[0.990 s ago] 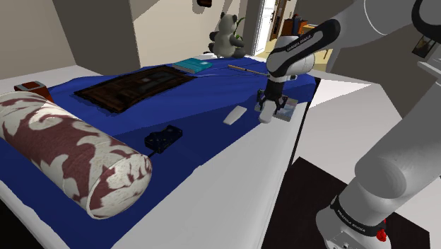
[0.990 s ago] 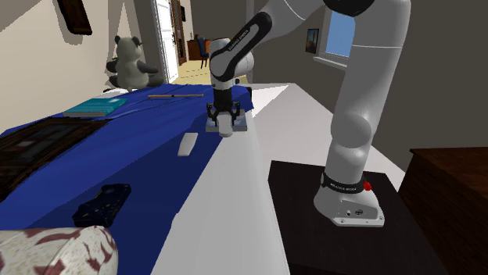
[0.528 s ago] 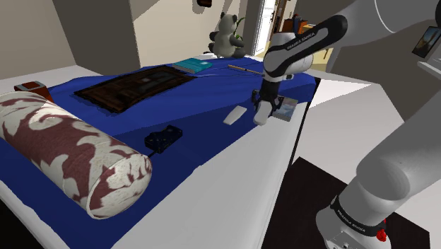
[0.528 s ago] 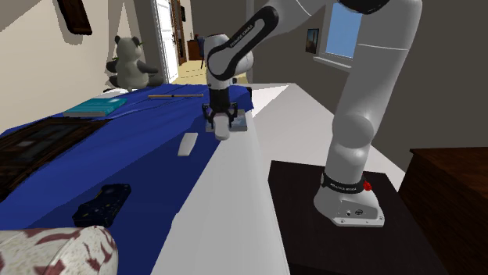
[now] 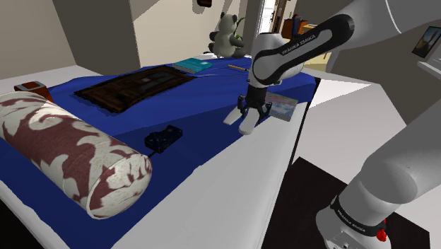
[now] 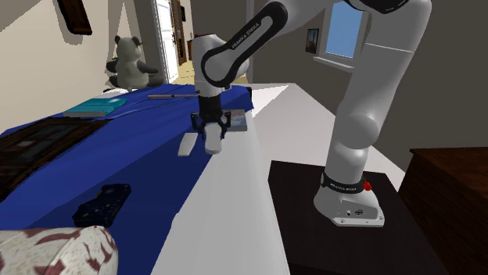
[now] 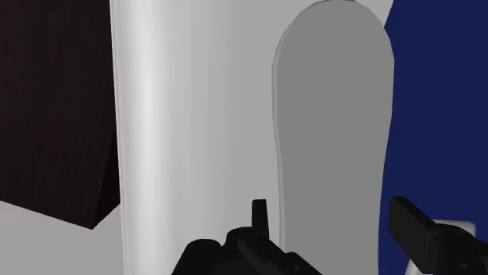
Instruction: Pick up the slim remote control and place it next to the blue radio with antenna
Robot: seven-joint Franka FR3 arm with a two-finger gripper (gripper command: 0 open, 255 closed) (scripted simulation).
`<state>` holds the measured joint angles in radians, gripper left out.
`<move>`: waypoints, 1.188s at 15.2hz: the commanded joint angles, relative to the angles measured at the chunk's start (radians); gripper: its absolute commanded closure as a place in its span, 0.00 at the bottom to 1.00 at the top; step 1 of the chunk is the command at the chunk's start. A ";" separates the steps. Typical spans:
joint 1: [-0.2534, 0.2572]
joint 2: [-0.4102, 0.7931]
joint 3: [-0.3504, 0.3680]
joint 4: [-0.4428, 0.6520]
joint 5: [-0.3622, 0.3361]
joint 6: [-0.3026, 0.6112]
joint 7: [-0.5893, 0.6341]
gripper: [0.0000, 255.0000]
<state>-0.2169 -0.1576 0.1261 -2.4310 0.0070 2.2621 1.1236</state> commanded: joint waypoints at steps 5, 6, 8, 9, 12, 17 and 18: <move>0.076 -0.012 0.096 -0.013 0.025 0.001 0.155 1.00; 0.088 -0.010 0.112 -0.010 0.029 0.000 0.181 1.00; 0.112 -0.003 0.145 0.000 0.034 -0.002 0.234 1.00; 0.124 0.002 0.161 0.007 0.036 -0.003 0.261 1.00; 0.158 0.024 0.208 0.033 0.037 -0.008 0.342 1.00; 0.181 0.074 0.245 0.042 0.022 0.031 0.412 1.00; 0.180 0.083 0.246 0.037 0.018 0.045 0.415 1.00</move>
<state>-0.0375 -0.0816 0.3697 -2.3895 0.0279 2.2952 1.5336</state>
